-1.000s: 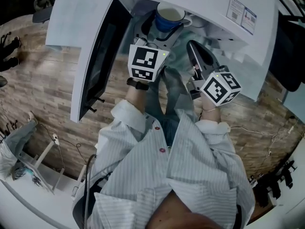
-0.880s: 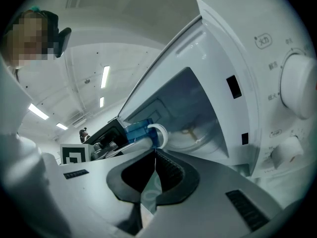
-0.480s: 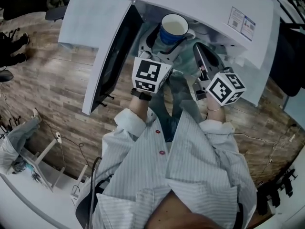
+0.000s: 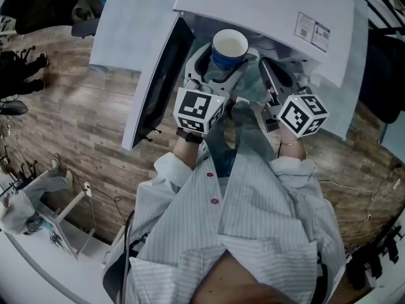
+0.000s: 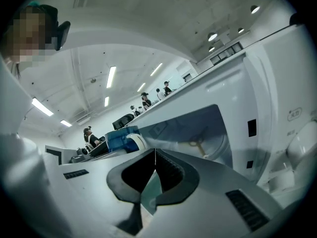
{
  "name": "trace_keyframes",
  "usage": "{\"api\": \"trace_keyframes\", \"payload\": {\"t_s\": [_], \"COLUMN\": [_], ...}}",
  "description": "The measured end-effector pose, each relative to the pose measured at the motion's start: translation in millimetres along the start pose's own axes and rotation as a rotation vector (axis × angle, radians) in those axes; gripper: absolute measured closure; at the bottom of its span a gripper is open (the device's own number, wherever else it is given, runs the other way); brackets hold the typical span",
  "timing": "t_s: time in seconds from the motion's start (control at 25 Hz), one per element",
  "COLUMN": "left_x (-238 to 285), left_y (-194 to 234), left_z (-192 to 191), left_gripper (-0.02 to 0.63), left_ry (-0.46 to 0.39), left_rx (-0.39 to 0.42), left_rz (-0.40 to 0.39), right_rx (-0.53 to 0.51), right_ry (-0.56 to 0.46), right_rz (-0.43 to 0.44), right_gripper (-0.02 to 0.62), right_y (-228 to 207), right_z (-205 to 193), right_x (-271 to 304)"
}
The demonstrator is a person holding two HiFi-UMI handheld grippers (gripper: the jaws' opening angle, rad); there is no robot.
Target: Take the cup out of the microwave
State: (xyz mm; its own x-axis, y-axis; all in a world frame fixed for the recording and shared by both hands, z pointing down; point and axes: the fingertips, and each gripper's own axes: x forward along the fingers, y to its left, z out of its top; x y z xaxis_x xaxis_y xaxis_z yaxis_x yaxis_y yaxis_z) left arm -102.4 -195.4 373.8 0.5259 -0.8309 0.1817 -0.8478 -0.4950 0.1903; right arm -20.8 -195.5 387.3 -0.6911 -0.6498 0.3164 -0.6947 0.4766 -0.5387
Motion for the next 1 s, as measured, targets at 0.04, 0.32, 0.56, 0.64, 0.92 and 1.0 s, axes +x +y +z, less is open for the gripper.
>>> {"api": "trace_keyframes", "payload": {"t_s": [0.04, 0.32, 0.56, 0.64, 0.92, 1.0], "left_x": [-2, -3, 0, 0, -2, -3], "left_y": [-4, -22, -32, -33, -41, -45], "left_z": [2, 26, 44, 51, 81, 86], "left_gripper": [0.244, 0.244, 0.244, 0.244, 0.244, 0.244], "left_ry": [-0.001, -0.029, -0.056, -0.063, -0.114, -0.123], "left_rx": [-0.007, -0.032, -0.039, -0.032, -0.015, -0.017], "left_rz": [-0.004, -0.043, -0.072, -0.079, -0.089, -0.090], "right_rx": [0.002, -0.009, -0.016, -0.022, -0.048, -0.040], "right_ry": [-0.003, -0.037, -0.062, -0.070, -0.114, -0.124], "right_rz": [-0.001, 0.012, 0.011, 0.013, 0.024, 0.033], "right_gripper": [0.561, 0.561, 0.561, 0.561, 0.561, 0.561], "right_y": [0, 2, 0, 0, 1, 2], "right_z": [2, 26, 44, 50, 77, 82], "right_x": [-3, -16, -30, -35, -51, -53]}}
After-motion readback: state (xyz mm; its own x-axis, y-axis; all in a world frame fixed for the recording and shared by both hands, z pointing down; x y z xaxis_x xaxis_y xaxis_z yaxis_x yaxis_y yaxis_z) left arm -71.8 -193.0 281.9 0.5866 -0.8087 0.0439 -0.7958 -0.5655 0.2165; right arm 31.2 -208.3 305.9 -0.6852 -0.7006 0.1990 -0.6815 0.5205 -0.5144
